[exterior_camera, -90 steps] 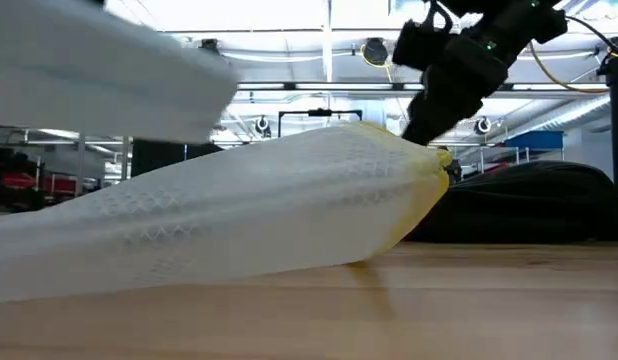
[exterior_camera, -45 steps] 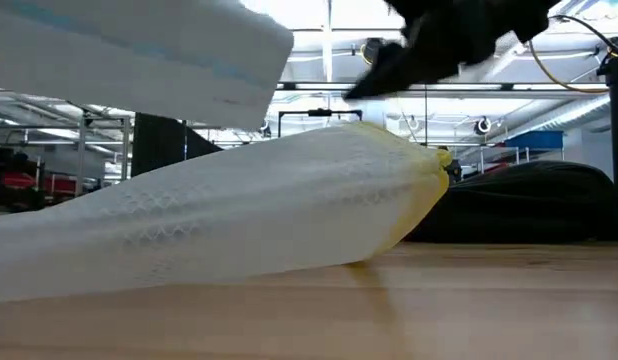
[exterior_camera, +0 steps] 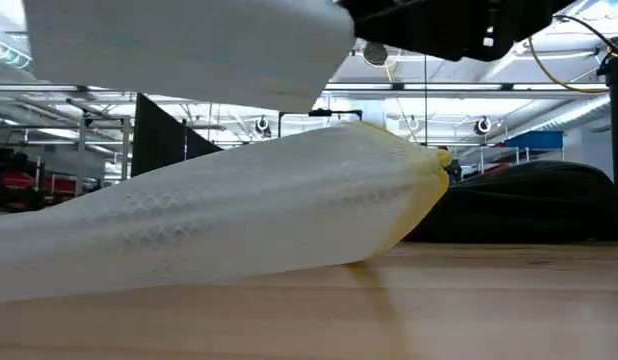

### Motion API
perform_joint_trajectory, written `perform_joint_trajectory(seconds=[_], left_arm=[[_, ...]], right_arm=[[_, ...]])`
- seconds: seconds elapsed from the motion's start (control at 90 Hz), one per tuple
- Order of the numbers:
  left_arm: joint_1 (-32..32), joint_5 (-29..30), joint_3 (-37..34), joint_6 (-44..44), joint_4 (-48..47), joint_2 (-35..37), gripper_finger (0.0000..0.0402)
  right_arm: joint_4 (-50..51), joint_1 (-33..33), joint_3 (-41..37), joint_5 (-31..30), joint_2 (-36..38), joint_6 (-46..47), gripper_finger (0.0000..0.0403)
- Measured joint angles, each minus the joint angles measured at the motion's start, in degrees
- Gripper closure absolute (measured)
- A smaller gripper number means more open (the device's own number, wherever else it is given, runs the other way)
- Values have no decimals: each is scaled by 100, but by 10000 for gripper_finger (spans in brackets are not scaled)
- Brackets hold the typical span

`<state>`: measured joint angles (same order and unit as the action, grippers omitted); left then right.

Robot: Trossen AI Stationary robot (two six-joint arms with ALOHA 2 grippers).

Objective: Unpack backpack
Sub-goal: Put the medicine organizer into the green zip bag

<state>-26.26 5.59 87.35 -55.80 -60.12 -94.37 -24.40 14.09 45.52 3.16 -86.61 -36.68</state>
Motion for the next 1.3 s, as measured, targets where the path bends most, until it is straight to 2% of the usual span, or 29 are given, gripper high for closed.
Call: perform_joint_trajectory(seconds=[0.111,0.511,0.644,0.744,0.833,1.0,1.178,1.3], left_arm=[[74,-70,0,93,29,0,401],[241,-112,1,588,746,0,401],[290,-112,2,680,741,0,401],[328,-139,2,702,744,0,401],[348,-173,2,709,739,0,401],[372,-165,2,723,734,0,401],[387,-53,2,855,832,0,401],[404,-18,2,980,855,0,401]], right_arm=[[-475,39,0,6,-152,-422,53],[-506,71,0,28,-479,-985,53],[-807,126,0,33,-648,-1080,61],[-945,145,0,40,-698,-1211,88],[-944,140,0,39,-711,-1166,135],[-768,142,0,-58,-711,-791,285],[-698,159,-2,-604,-708,-783,287],[-611,162,-4,-728,-668,-773,287]])
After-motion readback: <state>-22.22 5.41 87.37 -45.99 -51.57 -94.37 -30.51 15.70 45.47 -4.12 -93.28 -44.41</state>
